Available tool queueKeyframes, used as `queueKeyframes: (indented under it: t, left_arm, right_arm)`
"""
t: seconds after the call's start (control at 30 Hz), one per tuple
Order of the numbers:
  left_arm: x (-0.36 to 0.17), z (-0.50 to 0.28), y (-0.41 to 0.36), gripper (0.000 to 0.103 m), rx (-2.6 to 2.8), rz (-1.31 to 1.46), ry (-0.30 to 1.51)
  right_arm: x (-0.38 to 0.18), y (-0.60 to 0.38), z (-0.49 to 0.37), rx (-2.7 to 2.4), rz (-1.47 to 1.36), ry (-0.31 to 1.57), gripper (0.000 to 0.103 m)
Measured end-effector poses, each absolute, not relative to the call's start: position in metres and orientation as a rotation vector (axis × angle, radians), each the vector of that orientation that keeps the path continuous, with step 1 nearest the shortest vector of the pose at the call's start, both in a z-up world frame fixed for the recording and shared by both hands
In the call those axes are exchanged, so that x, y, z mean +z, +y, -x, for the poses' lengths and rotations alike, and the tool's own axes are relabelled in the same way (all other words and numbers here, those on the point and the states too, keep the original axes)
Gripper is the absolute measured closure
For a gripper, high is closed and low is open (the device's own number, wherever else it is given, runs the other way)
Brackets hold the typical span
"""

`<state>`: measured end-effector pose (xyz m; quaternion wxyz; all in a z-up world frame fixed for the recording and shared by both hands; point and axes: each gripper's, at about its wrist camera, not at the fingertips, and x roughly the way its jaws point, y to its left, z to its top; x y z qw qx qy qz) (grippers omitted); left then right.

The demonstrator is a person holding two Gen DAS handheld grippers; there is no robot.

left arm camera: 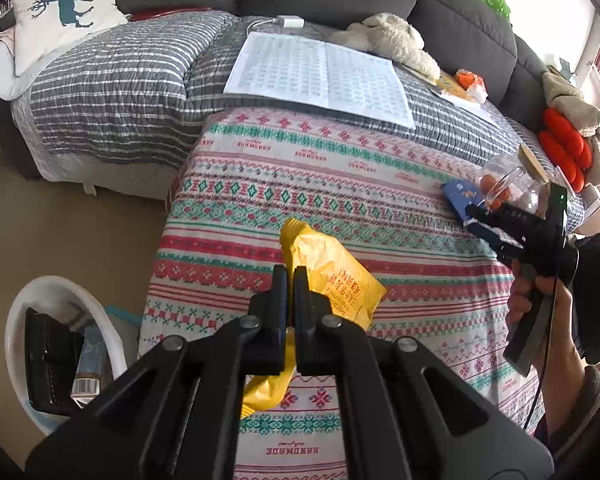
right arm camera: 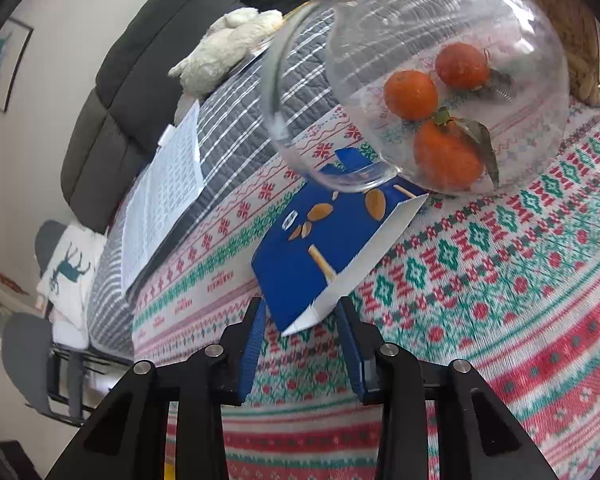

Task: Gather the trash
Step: 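Hold the yellow bag with the left tool while the right tool grasps the blue cookie box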

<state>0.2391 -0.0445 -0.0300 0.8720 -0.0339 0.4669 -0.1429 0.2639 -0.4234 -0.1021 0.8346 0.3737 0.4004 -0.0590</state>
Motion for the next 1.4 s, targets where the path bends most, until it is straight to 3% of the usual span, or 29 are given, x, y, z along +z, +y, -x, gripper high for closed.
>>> queueKeyframes:
  t: [0.23, 0.37, 0.43, 0.53, 0.6, 0.7, 0.97, 1.03, 1.1, 1.13, 1.2, 1.4]
  left_arm:
    - [-0.032, -0.234, -0.049, 0.099, -0.293, 0.018, 0.972]
    - [-0.035, -0.235, -0.05, 0.099, -0.291, 0.017, 0.985]
    - [-0.035, -0.235, -0.051, 0.099, -0.291, 0.017, 0.984]
    - [-0.033, -0.235, -0.05, 0.099, -0.293, 0.028, 0.984]
    - [-0.032, -0.234, -0.05, 0.099, -0.295, 0.031, 0.984]
    - [-0.033, -0.234, -0.048, 0.099, -0.295, 0.027, 0.986]
    - [-0.039, -0.236, -0.041, 0.099, -0.28, 0.036, 1.007]
    - [-0.041, -0.237, -0.04, 0.099, -0.276, 0.027, 1.008]
    - [-0.043, -0.237, -0.039, 0.099, -0.269, 0.014, 1.008]
    - [-0.044, -0.237, -0.038, 0.099, -0.267, 0.009, 1.009]
    - [-0.045, -0.237, -0.036, 0.099, -0.26, 0.004, 1.011]
    - [-0.037, -0.234, -0.031, 0.099, -0.261, 0.012, 0.998]
  right_arm:
    - [-0.111, -0.432, -0.278, -0.077, -0.864, 0.838, 0.091]
    - [-0.113, -0.435, -0.274, -0.072, -0.89, 0.842, 0.093]
    - [-0.113, -0.437, -0.266, -0.11, -0.894, 0.853, 0.09]
    - [-0.112, -0.442, -0.258, -0.122, -0.943, 0.824, 0.074]
    - [-0.107, -0.442, -0.257, -0.131, -0.928, 0.801, 0.057]
    - [-0.096, -0.442, -0.254, -0.196, -0.858, 0.758, 0.04]
    - [-0.096, -0.433, -0.277, -0.273, -0.723, 0.73, 0.041]
    - [-0.095, -0.427, -0.284, -0.297, -0.67, 0.739, 0.046]
    - [-0.097, -0.419, -0.295, -0.3, -0.606, 0.771, 0.082]
    - [-0.1, -0.418, -0.298, -0.271, -0.611, 0.789, 0.092]
    - [-0.108, -0.419, -0.299, -0.22, -0.653, 0.81, 0.1]
    - [-0.1, -0.423, -0.286, -0.138, -0.694, 0.827, 0.102]
